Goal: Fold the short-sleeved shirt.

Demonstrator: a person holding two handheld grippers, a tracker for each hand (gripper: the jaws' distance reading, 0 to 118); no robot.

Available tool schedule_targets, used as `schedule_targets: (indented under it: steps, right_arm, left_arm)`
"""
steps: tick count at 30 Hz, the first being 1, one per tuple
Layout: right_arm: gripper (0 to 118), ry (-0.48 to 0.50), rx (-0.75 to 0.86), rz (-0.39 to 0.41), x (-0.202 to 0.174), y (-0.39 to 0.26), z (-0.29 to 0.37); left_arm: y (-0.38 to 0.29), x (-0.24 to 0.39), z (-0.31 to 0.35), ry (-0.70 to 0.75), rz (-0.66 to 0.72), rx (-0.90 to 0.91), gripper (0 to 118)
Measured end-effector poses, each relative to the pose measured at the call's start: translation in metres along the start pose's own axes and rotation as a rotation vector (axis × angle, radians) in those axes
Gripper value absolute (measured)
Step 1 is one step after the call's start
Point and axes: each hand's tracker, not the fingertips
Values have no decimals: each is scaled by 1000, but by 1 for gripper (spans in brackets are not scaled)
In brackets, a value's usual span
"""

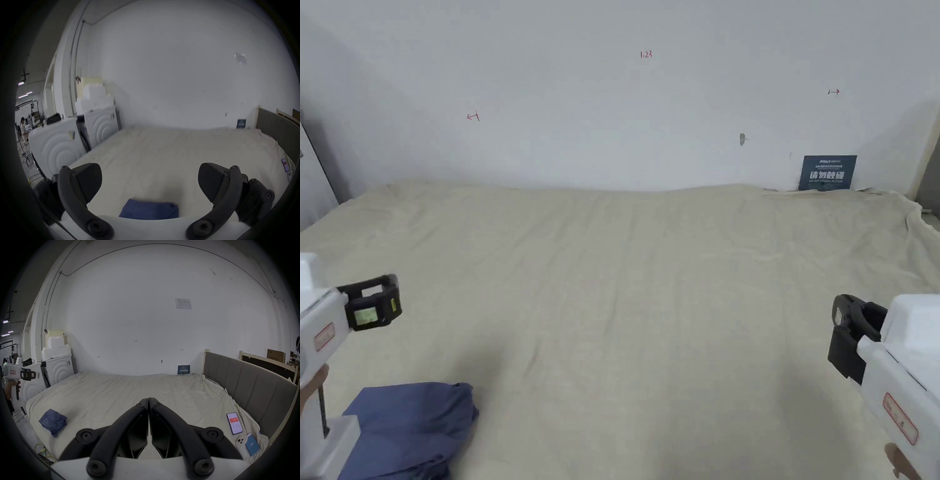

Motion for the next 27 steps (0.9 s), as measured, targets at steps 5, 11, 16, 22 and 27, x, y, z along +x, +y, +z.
schedule_targets:
  steps: [5,11,16,22,27]
  right_arm:
    - [0,10,33,12,27,18,-9]
    - [0,2,72,24,32,33,5]
    - [0,-20,105,38,46,27,-2]
    - [0,-40,135,53,43,23,6]
    - [0,-43,143,54,41,20,8]
  left_arm:
    - [17,43,36,-25,32,166,118]
    - [9,97,54,-105,33,224,118]
    - [-11,128,62,-198,50,276,112]
    - [-28,151,76,-270,12,316,24]
    - [-35,166,84,-330,-56,303,0]
